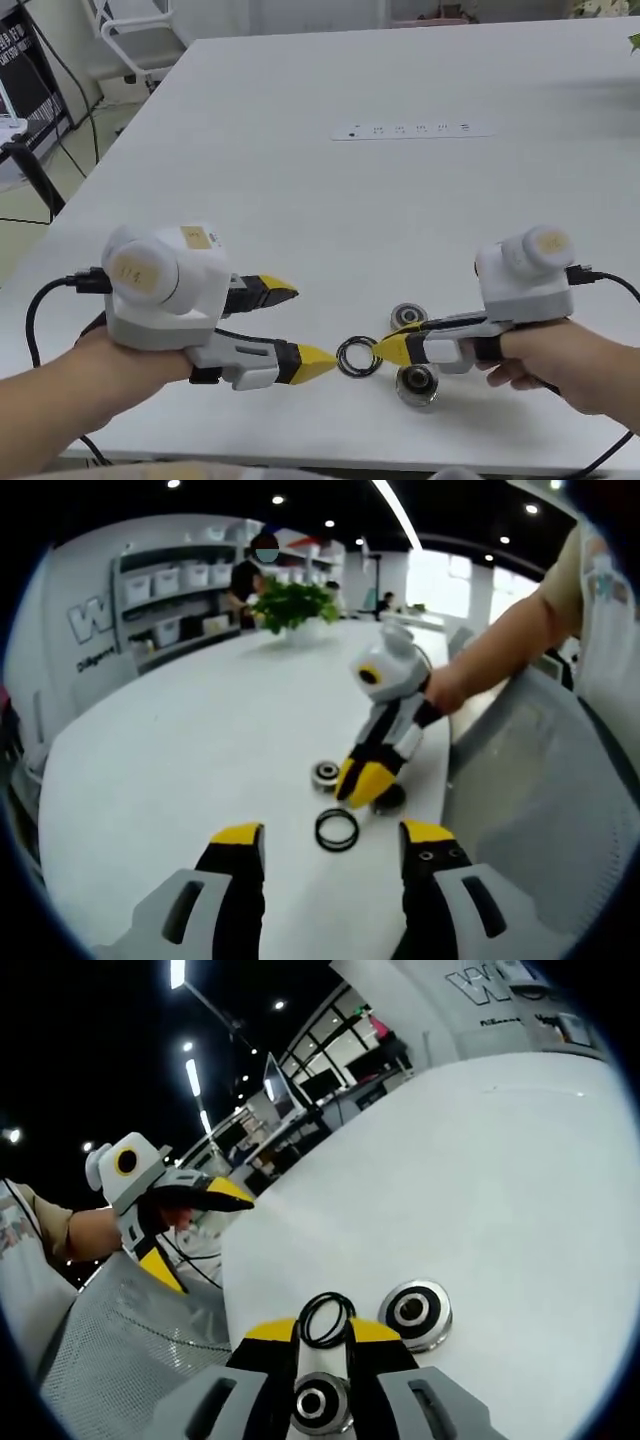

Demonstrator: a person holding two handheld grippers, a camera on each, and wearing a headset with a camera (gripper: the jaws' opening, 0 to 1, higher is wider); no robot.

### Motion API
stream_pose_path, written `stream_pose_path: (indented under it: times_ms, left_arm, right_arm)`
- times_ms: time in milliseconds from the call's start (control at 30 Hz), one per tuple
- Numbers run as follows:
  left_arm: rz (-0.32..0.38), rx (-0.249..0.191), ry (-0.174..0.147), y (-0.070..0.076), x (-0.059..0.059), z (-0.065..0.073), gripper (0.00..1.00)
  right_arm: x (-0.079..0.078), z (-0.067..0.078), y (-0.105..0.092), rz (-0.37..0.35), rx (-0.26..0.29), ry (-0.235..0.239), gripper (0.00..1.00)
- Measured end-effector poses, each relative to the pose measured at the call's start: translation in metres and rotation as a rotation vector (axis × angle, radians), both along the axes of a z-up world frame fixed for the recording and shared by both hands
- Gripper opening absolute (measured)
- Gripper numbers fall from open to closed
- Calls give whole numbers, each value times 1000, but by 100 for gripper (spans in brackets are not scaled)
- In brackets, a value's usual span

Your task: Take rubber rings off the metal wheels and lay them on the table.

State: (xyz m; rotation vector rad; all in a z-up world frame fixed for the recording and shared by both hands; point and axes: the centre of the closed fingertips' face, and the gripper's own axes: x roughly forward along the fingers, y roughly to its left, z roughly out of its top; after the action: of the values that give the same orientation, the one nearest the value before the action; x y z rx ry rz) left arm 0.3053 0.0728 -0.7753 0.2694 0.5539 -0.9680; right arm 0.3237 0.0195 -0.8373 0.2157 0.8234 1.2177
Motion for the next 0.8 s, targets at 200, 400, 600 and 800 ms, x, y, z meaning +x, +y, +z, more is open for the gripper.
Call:
stream_pose_path:
  times_ms: [200,400,600,800]
  left_arm:
    - [1,-2,-2,0,0,2,55]
    - [11,-14,-9,0,1,7,55]
    - [14,-20,-17,-1,0,13,55]
    - [16,-24,-32,-1,0,20,56]
  right_arm:
    - [5,14,-4,-19,29,-19,19]
    - [6,30,-8,-37,58,-52,22]
    - [2,46,-11,-17,60,-119,27]
    - [4,62,-19,-33,77,-168,34]
